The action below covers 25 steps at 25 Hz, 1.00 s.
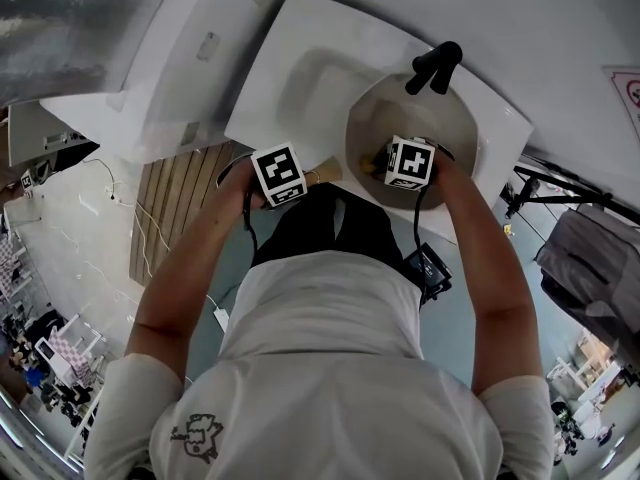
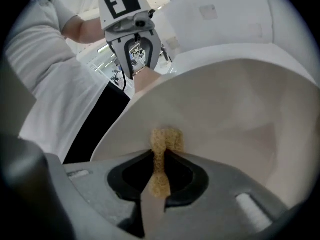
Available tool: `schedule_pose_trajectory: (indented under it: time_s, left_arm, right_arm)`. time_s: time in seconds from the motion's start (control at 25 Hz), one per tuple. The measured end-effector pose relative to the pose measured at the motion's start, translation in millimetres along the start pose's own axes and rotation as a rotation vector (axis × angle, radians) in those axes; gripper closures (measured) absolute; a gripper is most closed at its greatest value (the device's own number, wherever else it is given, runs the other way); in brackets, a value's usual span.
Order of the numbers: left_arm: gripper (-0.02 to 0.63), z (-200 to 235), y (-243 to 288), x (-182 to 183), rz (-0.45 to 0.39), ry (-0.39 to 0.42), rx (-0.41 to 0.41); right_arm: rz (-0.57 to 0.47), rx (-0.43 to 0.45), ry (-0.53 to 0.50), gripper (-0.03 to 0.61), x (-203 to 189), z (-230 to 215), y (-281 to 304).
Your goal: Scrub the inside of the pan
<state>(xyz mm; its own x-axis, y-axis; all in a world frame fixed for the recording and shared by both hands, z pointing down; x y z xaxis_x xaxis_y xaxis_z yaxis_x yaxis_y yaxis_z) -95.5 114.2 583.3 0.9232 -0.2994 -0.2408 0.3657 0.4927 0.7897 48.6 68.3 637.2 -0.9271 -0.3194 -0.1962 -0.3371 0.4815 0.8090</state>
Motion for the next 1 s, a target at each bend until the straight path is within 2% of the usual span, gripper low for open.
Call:
schedule_pose_trajectory:
  time_s: [0.16, 0.28, 0.6, 0.72, 0.84, 1.0]
  left_arm:
    - [0.46, 0.2, -1.0, 0.0, 0.004, -0.001, -0.001]
    - [0.46, -0.6, -2.5, 1.0, -0.005, -0.005, -0.001]
    - [0.462, -0.4, -2.3, 2.7, 0.004, -0.008, -0.009]
    - [0.462, 0.3, -2.4, 1.9, 0.007, -0.011, -0.01]
    - [0.462, 0.8, -2.8, 2.7, 0.006, -0.011, -0.01]
    - [0.463, 1.7, -3.3, 5.6, 0.008, -0.004, -0.01]
  right_arm:
    - [0.159, 0.044, 0.081, 0.514, -27.8, 5.5, -3.1]
    - [0.259, 0.043, 0.123, 0.514, -49.4, 4.4, -6.2]
    - [0.501, -0.093, 0.197, 0.512, -95.2, -14.3, -23.1]
    - [0.59, -0.196, 0.166, 0.512, -112.1, -34.8, -28.1]
    - [0.641, -0.361, 0.133, 0.512, -120.9, -65.9, -39.2]
    - [0.57, -0.625, 0.146, 0.512, -113.7, -109.4, -62.6]
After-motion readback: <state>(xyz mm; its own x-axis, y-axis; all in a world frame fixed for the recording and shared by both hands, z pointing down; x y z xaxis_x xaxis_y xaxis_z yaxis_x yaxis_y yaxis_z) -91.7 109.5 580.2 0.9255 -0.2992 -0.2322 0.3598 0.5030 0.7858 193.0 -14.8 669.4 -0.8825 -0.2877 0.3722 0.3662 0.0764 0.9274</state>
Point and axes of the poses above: the fingertips, and each gripper's own axes: y forward along the fingers, z to its left, x out of its top, the point moved 2 cm from there along -y, backward along the fingers, and after that the axes turned 14 degrees about y, right-handed, at the moved point
